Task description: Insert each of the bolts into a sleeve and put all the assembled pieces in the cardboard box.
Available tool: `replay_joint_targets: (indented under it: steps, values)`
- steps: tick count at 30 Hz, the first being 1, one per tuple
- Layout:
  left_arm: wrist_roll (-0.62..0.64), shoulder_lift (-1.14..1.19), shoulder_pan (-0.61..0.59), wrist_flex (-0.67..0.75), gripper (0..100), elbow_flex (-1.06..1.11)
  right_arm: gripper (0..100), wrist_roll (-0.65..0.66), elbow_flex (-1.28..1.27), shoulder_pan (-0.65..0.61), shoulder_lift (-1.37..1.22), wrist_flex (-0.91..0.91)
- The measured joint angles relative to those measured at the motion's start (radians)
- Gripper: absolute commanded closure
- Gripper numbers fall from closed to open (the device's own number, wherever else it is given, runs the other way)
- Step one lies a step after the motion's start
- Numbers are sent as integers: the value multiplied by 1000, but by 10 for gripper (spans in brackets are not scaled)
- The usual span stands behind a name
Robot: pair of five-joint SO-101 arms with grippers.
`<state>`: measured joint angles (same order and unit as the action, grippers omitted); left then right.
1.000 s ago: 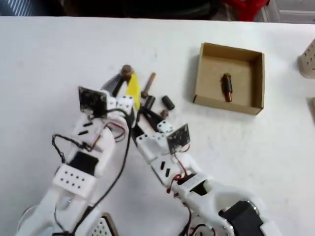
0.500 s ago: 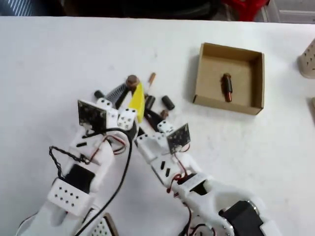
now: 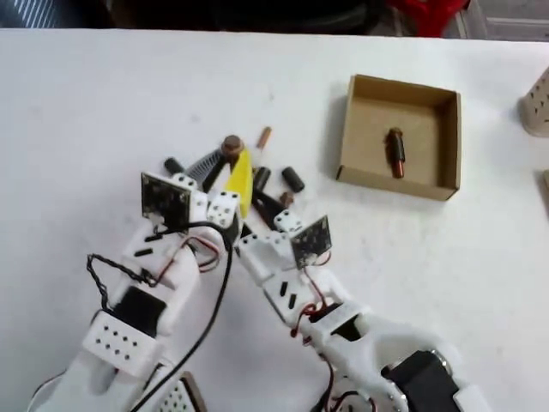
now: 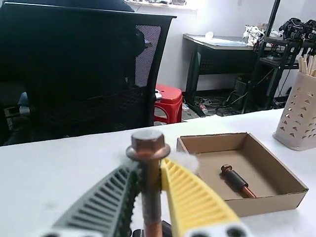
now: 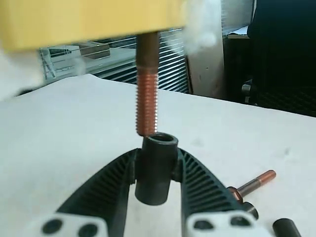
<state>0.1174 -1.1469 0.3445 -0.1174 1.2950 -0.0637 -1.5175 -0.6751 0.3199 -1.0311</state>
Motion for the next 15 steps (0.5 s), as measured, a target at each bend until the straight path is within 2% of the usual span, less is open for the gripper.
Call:
replay_joint_targets:
  steps: [7,15]
  values:
    - [-3,123,0,25,978,-29,983,58,-15,0,-2,0]
    - [-3,138,-5,61,978,-37,983,63,-14,0,-2,-3]
